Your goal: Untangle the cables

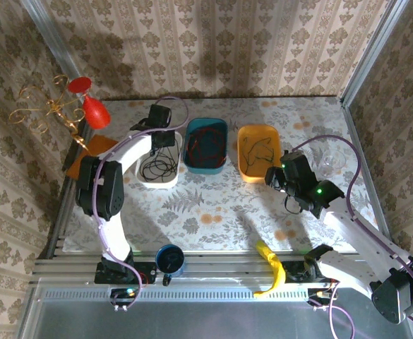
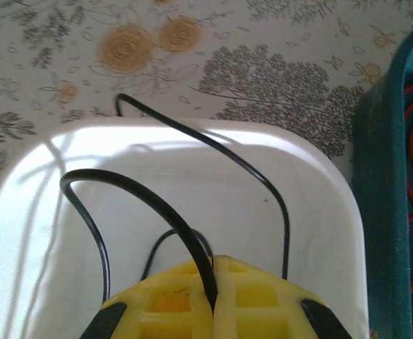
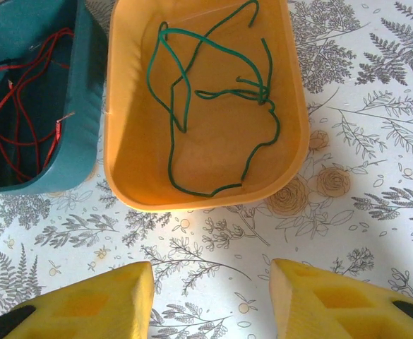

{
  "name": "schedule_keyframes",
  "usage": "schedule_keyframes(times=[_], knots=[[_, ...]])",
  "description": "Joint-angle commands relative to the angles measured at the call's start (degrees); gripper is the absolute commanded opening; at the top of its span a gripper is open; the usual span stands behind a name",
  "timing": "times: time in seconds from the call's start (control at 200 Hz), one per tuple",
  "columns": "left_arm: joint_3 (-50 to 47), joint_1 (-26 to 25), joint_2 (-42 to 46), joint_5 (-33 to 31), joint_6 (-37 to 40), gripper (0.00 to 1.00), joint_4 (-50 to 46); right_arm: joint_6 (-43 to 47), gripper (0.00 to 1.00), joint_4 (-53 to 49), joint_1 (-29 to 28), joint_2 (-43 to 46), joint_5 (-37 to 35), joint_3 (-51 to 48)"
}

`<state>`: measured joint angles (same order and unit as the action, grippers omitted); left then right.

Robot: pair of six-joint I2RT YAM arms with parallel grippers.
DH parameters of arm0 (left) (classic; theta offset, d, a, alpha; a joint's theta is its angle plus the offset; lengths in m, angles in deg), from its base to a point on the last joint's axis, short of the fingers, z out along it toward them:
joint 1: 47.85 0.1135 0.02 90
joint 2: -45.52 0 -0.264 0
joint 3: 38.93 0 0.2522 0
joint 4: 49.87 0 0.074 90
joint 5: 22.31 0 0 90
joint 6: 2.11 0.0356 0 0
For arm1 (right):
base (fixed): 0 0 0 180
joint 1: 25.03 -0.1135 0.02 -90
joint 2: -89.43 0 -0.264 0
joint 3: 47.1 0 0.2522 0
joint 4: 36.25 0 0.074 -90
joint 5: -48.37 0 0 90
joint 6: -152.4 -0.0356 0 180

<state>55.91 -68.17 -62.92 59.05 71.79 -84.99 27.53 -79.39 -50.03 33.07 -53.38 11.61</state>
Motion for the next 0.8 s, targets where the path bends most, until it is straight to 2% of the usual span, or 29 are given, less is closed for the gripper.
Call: schedule_keyframes(times=[0.0, 0.03, 0.095, 0.15, 0.21, 0.275, 0.355, 0.47, 0.595, 0.63, 0.685, 0.705, 0.72, 0.725, 0.735, 0.745, 0.795], knots=[[1.68, -0.68, -0.27, 0.59, -1.33, 0.12, -2.49, -0.02, 0.49, -2.5, 0.21, -0.16, -1.96, 0.94], [1.4, -0.98, 0.37, 0.21, -1.39, 0.25, -2.16, -0.03, 0.49, -2.47, 0.21, -0.07, -2.04, 0.86], [0.72, -2.22, 2.92, -2.19, -0.33, 0.39, -1.22, -0.26, 0.49, -2.51, 0.27, 0.0, -2.46, 0.69], [0.33, -4.17, 5.96, -5.49, 2.21, 0.62, -0.25, -0.35, 0.49, -2.5, 0.3, 0.02, -2.83, 0.58], [-0.01, -6.82, 9.42, -9.86, 5.0, 0.82, 0.72, -0.69, 0.49, -2.54, 0.38, 0.11, -3.48, 0.49], [-0.9, -9.03, 13.2, -13.34, 6.23, 0.94, 1.6, -1.03, 0.49, -2.86, 0.44, 0.2, -4.44, 0.49], [-4.62, -10.13, 18.53, -16.51, 5.17, 1.0, 3.77, -1.16, 0.49, -3.34, 0.81, 0.54, -5.6, 0.4], [-14.61, -9.92, 28.4, -21.82, 0.72, 1.0, 7.92, -0.83, 0.49, -4.75, 1.73, 2.03, -10.11, 0.41], [-27.9, -9.08, 41.15, -32.02, -2.75, 1.0, 9.48, 2.3, 0.51, -4.98, 3.64, 5.3, -18.6, -0.15], [-31.51, -8.16, 44.67, -34.72, -4.14, 1.0, 9.01, 4.1, 0.55, -4.15, 4.03, 6.23, -21.4, -0.74], [-36.6, -5.39, 49.77, -36.94, -6.23, 1.0, 7.59, 8.6, 0.59, 2.34, 4.25, 7.68, -26.7, -4.13], [-38.15, -3.54, 51.82, -37.21, -7.13, 1.0, 6.6, 10.37, 0.63, 5.6, 4.25, 8.24, -28.89, -6.03], [-39.15, -2.58, 53.04, -37.35, -7.91, 1.0, 5.74, 11.59, 0.71, 8.21, 4.25, 8.68, -30.44, -7.33], [-39.5, -2.16, 53.41, -37.38, -8.08, 1.0, 5.47, 12.03, 0.75, 9.13, 4.25, 8.83, -30.88, -7.73], [-40.21, -1.41, 54.12, -37.4, -8.47, 1.0, 5.13, 12.99, 0.9, 10.96, 4.3, 9.17, -31.56, -9.08], [-40.85, -0.76, 54.83, -37.47, -8.85, 1.0, 4.58, 14.0, 0.98, 12.85, 4.33, 9.45, -32.26, -10.27], [-43.72, 1.99, 57.66, -38.56, -9.94, 1.0, 2.7, 16.78, 1.0, 19.59, 5.38, 10.43, -32.68, -14.29]])
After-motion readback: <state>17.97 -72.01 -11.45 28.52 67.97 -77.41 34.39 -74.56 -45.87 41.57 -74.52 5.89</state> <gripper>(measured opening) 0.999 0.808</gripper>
